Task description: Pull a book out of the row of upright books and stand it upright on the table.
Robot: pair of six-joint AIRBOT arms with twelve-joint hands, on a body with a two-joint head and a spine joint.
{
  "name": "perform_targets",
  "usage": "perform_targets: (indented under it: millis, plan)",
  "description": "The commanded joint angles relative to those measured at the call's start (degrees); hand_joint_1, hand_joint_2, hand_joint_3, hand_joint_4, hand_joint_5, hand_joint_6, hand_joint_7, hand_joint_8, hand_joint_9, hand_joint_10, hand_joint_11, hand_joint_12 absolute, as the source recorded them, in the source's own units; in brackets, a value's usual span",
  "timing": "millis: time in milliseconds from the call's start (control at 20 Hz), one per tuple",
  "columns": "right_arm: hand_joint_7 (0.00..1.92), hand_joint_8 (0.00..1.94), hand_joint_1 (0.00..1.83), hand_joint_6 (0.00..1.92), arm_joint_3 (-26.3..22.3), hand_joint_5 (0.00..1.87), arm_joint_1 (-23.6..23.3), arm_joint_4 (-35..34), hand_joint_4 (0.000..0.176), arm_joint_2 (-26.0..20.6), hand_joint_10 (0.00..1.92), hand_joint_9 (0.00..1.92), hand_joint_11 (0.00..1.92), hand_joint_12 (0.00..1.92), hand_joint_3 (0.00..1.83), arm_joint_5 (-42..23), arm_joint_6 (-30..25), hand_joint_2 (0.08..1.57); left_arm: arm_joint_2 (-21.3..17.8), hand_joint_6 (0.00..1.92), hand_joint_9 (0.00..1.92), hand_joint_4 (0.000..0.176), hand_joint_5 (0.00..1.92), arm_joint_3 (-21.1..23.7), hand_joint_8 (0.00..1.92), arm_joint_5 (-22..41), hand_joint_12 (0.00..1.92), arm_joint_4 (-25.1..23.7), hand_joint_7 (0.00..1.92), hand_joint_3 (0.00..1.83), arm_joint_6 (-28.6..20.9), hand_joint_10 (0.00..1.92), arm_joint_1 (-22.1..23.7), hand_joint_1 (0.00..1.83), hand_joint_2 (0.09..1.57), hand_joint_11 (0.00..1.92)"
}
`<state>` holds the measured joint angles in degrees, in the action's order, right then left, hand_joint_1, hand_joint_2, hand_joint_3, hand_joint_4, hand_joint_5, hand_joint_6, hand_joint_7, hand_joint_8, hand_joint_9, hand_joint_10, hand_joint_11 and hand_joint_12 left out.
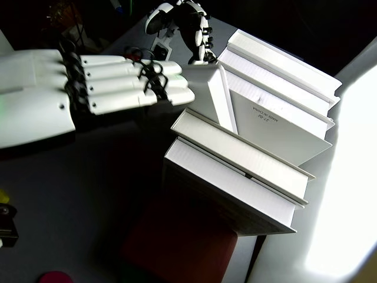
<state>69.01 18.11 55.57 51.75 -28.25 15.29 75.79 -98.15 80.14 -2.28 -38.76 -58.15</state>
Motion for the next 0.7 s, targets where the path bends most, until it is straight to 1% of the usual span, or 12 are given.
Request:
perform_targets:
  millis: [0,50,100,150,250,300,350,400,450,550,600,650]
  plan:
    - [0.0,0.0,0.08,0.01,-0.38,0.24,0.23,-0.94,0.066,0.0,0.0,0.0,0.0,0.0,0.01,-2.24,0.19,1.18,-0.07,0.0,0.36,0.051,0.47,0.1,0.01,6.64,1.61,3.02,0.48,0.0,-0.59,0.71,0.31,1.02,0.92,0.02]
    - [0.0,0.0,0.1,0.01,-0.67,0.24,0.7,-1.43,0.065,-0.09,0.0,0.0,0.0,0.0,0.01,-2.57,0.19,1.18,-0.07,0.01,0.35,0.042,0.48,0.16,0.0,6.75,1.64,3.08,0.48,0.0,-0.59,0.73,0.3,1.05,0.91,0.03]
    - [0.0,0.0,0.09,0.0,-0.72,0.24,1.4,-2.39,0.081,-0.07,0.0,0.0,0.0,0.0,0.01,-3.14,0.19,1.18,-0.08,0.01,0.36,0.042,0.49,0.25,0.01,6.88,1.65,3.21,0.49,0.0,-0.59,0.74,0.21,1.05,0.91,0.04]
    - [0.0,0.0,0.07,0.02,-0.73,0.28,2.92,-4.33,0.059,0.0,0.0,0.0,0.0,0.0,0.0,-4.19,0.19,1.18,-0.09,0.01,0.36,0.036,0.49,0.36,0.01,7.08,1.64,3.6,0.49,0.0,-0.59,0.76,-0.11,1.04,0.91,0.06]
    - [0.0,0.0,0.05,0.03,-1.05,0.31,5.61,-8.52,0.038,-0.09,0.0,0.0,0.0,0.0,0.0,-5.52,2.99,1.17,-0.09,0.0,0.33,0.047,0.47,0.44,0.0,7.24,1.63,4.05,0.47,0.01,-0.59,0.75,-0.54,1.03,0.93,0.03]
    - [0.0,0.0,0.01,0.02,-1.71,0.29,6.85,-10.75,0.051,-0.52,0.0,0.0,0.0,0.0,0.01,-5.7,5.22,1.18,-0.13,0.0,0.33,0.055,0.47,0.56,0.0,7.24,1.64,4.12,0.46,0.0,-0.59,0.75,-0.61,1.01,0.93,0.0]
    - [0.0,0.0,0.0,0.02,-2.02,0.29,7.24,-11.29,0.068,-0.77,0.0,0.0,0.0,0.0,0.0,-5.74,5.7,1.18,-0.21,0.01,0.34,0.053,0.48,0.7,0.0,7.25,1.65,4.13,0.46,0.0,-0.59,0.75,-0.65,1.01,0.93,0.02]
    - [0.0,0.0,0.0,0.0,-2.15,0.26,7.36,-11.4,0.101,-0.86,0.0,0.0,0.0,0.0,0.0,-5.8,5.7,1.17,-0.27,0.01,0.34,0.064,0.48,0.78,0.0,7.29,1.66,4.19,0.46,0.0,-0.59,0.76,-0.73,1.02,0.91,0.01]
    - [0.0,0.0,0.0,0.0,-2.24,0.26,7.41,-11.41,0.114,-0.88,0.0,0.0,0.0,0.0,0.01,-5.86,5.7,1.18,-0.3,0.0,0.34,0.055,0.48,0.81,0.0,7.42,1.66,4.4,0.47,0.0,-0.59,0.76,-0.93,1.02,0.92,0.02]
    - [0.0,0.0,0.06,0.01,-2.18,0.28,7.4,-11.48,0.102,-0.95,0.0,0.0,0.0,0.0,0.0,-5.9,5.7,1.18,-0.3,0.0,0.34,0.048,0.46,0.78,0.0,7.37,1.64,4.43,0.46,0.0,-0.59,0.76,-0.96,1.02,0.92,0.02]
    - [0.0,0.0,0.06,0.02,-2.04,0.31,7.35,-11.75,0.067,-1.03,0.0,0.0,0.0,0.0,0.0,-5.93,5.7,1.18,-0.29,0.0,0.33,0.047,0.46,0.75,0.0,7.34,1.64,4.42,0.46,0.0,-0.59,0.76,-0.96,1.03,0.93,0.02]
    - [0.0,0.0,0.08,0.02,-1.93,0.3,7.08,-11.82,0.066,-1.21,0.0,0.0,0.0,0.0,0.0,-6.02,5.7,1.17,-0.29,0.0,0.32,0.039,0.46,0.76,0.0,7.32,1.66,4.42,0.46,0.01,-0.59,0.78,-0.96,1.04,0.94,0.02]
